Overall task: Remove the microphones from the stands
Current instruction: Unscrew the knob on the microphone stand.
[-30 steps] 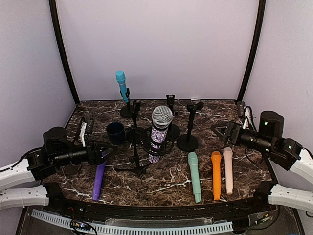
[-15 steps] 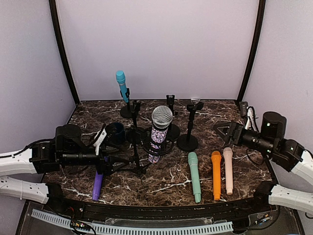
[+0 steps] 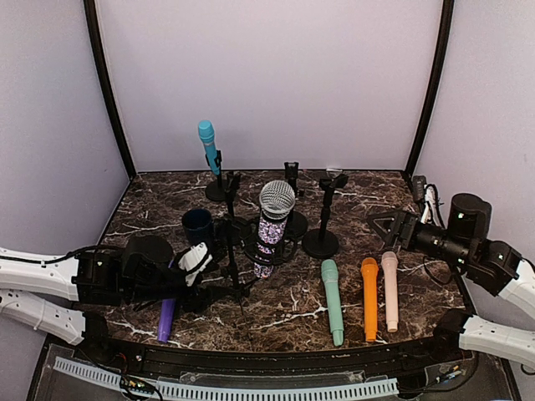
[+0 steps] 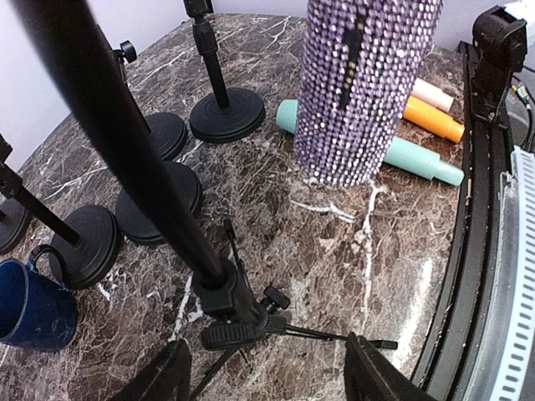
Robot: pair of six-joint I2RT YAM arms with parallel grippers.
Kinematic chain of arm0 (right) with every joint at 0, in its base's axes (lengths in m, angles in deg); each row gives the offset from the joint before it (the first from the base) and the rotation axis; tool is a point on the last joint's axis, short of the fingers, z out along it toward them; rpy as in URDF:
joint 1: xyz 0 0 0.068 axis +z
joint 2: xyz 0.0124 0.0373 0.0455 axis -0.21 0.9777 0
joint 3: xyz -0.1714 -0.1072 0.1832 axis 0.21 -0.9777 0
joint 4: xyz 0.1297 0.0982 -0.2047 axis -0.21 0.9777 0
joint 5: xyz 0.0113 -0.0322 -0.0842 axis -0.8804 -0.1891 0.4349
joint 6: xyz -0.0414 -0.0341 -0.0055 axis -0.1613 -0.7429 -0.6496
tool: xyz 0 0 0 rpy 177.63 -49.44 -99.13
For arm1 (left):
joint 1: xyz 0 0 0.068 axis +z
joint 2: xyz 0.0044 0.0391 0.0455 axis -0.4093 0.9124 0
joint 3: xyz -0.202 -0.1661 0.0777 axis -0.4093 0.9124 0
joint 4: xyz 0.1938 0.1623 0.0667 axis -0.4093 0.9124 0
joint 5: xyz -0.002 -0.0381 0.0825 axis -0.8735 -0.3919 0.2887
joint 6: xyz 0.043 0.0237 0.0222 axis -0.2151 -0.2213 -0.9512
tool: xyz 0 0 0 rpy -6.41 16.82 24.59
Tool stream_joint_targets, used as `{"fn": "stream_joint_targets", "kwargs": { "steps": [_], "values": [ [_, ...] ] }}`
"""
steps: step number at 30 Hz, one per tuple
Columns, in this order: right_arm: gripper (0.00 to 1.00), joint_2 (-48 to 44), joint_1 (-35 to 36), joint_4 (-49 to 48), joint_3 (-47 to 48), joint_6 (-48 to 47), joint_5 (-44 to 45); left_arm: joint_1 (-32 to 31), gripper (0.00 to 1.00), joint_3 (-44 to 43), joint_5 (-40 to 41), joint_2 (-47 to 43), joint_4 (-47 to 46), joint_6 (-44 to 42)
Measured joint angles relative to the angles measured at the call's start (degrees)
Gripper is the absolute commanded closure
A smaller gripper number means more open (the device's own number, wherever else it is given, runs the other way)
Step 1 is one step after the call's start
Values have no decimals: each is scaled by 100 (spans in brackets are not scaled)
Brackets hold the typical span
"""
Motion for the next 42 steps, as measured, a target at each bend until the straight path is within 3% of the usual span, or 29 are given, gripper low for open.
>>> {"fn": "stream_joint_targets", "kwargs": {
  "steps": [12,22,26,42],
  "values": [
    [13,0,0,4,0,0,26,-249,56,0,789,334,-264,-225],
    [13,-63,0,92,-2,2,63,-256,84,2,938,468,-507,-236],
    [13,-107,0,101,-4,24,70,-256,90,2,938,468,-566,-170],
    [13,-2,0,76,-4,50,55,-52,97,293,481,221,-850,1178]
  ]
}}
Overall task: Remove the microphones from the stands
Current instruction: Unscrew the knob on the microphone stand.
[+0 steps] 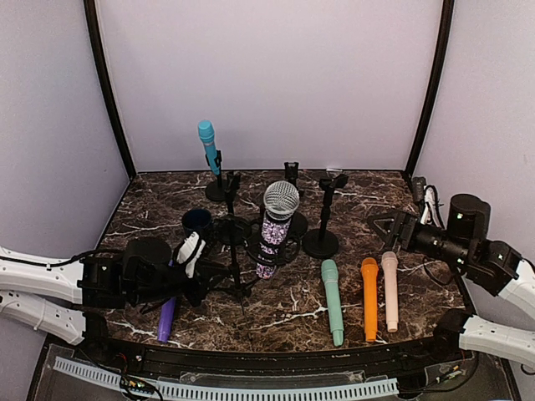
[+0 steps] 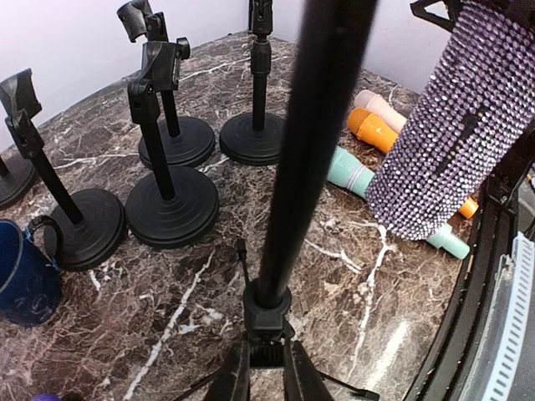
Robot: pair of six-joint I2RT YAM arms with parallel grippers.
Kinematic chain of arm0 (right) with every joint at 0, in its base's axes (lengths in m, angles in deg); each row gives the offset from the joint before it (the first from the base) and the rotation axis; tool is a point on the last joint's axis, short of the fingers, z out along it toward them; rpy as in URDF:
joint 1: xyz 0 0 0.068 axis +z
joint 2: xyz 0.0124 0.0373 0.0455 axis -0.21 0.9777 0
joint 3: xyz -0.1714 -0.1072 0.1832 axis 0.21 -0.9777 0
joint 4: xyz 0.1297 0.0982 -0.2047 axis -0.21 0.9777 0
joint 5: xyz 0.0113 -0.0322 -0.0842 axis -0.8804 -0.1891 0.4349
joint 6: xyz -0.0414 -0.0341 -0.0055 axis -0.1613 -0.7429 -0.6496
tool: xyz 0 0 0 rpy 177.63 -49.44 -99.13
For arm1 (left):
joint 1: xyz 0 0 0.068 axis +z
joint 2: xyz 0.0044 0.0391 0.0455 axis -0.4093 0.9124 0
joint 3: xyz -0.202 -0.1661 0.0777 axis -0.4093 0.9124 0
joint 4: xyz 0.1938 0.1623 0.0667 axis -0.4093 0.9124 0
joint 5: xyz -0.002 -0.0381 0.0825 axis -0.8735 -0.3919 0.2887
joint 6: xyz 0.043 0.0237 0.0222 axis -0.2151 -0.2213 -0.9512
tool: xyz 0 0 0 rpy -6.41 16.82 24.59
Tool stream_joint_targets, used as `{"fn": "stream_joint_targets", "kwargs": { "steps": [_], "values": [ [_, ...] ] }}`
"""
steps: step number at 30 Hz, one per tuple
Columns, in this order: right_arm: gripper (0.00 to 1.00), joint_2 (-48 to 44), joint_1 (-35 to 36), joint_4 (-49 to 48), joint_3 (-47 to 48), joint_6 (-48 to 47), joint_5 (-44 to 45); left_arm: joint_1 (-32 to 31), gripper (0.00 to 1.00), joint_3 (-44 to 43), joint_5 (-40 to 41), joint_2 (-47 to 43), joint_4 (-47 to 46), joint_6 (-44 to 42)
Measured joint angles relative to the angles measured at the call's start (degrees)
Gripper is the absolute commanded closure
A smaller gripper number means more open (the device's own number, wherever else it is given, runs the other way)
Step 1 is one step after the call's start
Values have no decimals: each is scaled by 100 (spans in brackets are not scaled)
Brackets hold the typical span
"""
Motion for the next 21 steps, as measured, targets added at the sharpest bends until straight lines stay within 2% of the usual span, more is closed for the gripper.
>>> {"fn": "stream_joint_targets", "kwargs": {
  "steps": [8,13,16,19,21],
  "values": [
    [13,28,0,2,0,39,-17,673,97,317,-1228,-129,-535,850],
    [13,-7,0,2,0,61,-15,793,95,577,-1711,-26,-267,1169],
    [13,-22,0,2,-2,81,-17,826,83,623,-1814,-26,-107,1252],
    [13,-31,0,0,-2,83,-37,837,58,623,-1812,-125,-52,1292],
    [13,-26,0,-15,-2,83,-87,848,47,623,-1766,-264,-9,1252]
  ]
}}
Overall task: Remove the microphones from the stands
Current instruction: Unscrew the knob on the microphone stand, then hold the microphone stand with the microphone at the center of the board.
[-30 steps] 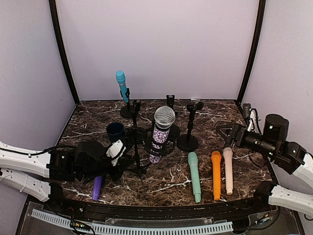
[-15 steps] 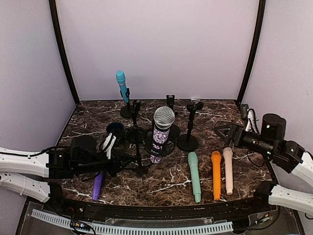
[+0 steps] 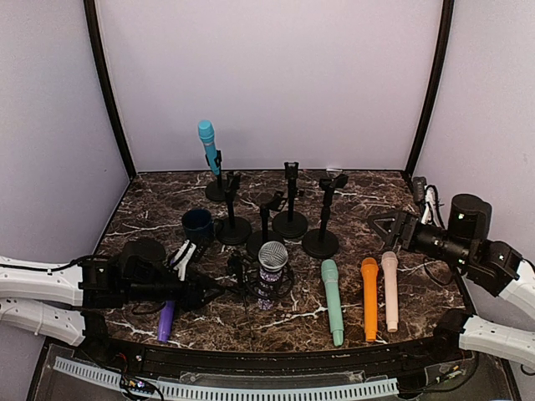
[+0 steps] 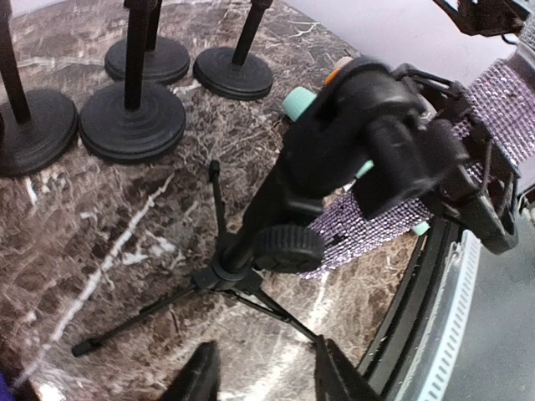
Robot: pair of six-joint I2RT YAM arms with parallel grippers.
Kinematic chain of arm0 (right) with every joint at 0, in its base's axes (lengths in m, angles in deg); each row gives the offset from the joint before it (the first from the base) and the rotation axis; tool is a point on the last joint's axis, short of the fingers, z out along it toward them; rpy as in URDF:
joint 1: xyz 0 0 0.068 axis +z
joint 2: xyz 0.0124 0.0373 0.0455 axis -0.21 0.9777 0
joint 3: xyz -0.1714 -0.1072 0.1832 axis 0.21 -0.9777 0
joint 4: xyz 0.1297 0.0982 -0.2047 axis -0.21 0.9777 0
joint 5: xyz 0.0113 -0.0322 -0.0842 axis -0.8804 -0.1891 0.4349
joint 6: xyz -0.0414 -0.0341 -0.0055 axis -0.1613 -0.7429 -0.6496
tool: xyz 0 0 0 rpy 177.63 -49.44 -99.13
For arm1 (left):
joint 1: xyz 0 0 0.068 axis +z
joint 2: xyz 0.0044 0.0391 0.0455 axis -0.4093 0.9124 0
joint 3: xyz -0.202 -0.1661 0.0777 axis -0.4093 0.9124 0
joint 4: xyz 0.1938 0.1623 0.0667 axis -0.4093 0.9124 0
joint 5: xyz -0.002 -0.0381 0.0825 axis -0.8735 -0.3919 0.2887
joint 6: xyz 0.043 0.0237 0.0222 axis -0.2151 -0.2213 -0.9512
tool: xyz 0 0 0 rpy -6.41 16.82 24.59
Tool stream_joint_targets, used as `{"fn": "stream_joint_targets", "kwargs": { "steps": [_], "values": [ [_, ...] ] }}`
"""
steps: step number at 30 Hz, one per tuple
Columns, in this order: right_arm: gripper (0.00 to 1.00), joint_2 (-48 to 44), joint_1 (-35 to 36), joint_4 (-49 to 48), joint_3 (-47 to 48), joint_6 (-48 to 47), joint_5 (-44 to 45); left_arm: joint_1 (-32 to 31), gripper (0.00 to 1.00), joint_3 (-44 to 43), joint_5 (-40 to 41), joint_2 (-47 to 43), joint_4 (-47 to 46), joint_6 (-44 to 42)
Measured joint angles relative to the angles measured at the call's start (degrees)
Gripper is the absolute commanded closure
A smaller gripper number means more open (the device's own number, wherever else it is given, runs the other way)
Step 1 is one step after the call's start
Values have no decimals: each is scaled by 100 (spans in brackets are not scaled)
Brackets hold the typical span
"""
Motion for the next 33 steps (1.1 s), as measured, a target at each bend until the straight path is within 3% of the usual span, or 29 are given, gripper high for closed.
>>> {"fn": "stream_joint_targets", "kwargs": {
  "steps": [9,15,25,33],
  "values": [
    [8,122,59,-553,-66,-107,-717,2,23,-83,505,-1029,387,-227],
    [4,695,955,-1027,63,-413,-691,9,19,-765,385,-761,623,-129],
    [3,2459,3475,-1589,1097,-1272,1405,17,16,-1394,-87,396,568,254],
    [2,3757,4245,-1851,1751,-1773,2605,28,16,-1381,22,470,7,625]
  ]
}}
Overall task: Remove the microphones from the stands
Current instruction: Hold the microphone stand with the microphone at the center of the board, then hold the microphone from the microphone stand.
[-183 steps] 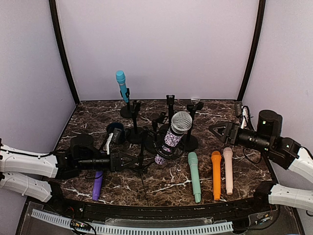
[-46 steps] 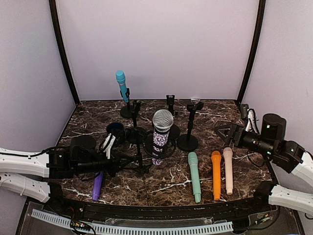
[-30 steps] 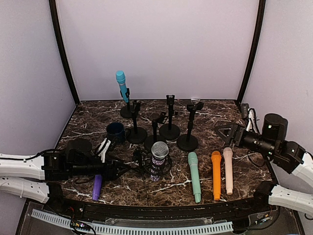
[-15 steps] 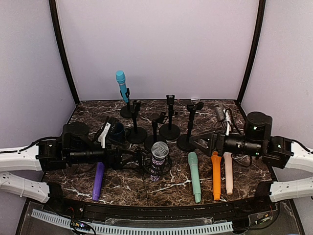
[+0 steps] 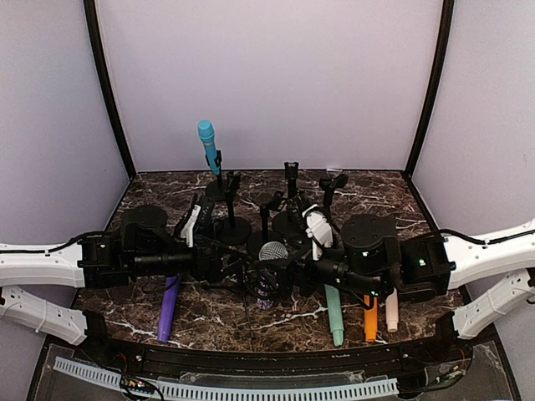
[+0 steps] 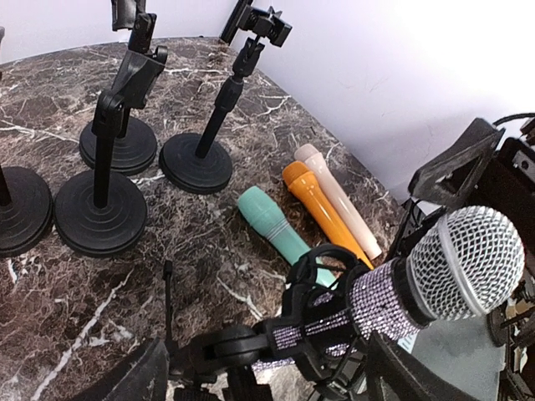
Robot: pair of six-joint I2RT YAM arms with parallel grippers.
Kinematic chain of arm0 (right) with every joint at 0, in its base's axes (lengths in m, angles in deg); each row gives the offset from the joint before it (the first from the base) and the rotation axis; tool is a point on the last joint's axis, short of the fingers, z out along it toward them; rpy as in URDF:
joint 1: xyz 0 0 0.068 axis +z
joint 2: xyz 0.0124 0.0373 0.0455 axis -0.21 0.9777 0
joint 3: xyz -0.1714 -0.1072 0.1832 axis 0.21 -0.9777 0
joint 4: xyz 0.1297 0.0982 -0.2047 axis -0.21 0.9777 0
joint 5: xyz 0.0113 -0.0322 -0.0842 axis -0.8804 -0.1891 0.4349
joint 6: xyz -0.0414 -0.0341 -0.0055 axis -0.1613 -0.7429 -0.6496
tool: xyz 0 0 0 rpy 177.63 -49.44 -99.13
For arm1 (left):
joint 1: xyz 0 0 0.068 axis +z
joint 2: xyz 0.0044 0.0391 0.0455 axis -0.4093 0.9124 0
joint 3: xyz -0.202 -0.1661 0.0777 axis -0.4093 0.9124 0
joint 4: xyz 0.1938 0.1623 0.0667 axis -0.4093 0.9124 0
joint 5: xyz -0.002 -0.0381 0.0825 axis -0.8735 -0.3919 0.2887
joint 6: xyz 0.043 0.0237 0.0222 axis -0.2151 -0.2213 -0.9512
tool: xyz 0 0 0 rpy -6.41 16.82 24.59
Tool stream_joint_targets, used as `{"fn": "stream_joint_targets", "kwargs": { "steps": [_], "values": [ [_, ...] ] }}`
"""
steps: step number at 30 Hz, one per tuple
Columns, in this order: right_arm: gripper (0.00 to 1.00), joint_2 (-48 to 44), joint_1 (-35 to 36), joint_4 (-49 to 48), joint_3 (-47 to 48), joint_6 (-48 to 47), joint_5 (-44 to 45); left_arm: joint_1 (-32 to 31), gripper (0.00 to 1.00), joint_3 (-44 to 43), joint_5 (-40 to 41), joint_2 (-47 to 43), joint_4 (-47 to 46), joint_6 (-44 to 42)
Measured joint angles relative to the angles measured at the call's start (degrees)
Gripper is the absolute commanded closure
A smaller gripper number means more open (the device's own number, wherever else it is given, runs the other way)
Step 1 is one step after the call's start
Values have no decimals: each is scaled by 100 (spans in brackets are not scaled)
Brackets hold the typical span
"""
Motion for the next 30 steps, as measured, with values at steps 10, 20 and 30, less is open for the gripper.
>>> {"fn": "stream_joint_targets", "kwargs": {
  "steps": [10,20,30],
  "values": [
    [14,684,85,146,540,-26,717,0,18,72,304,184,-376,168],
    [30,951,142,293,658,72,828,0,28,140,455,380,-402,181],
    [57,944,175,396,658,225,957,-2,43,291,468,387,-713,205]
  ]
}}
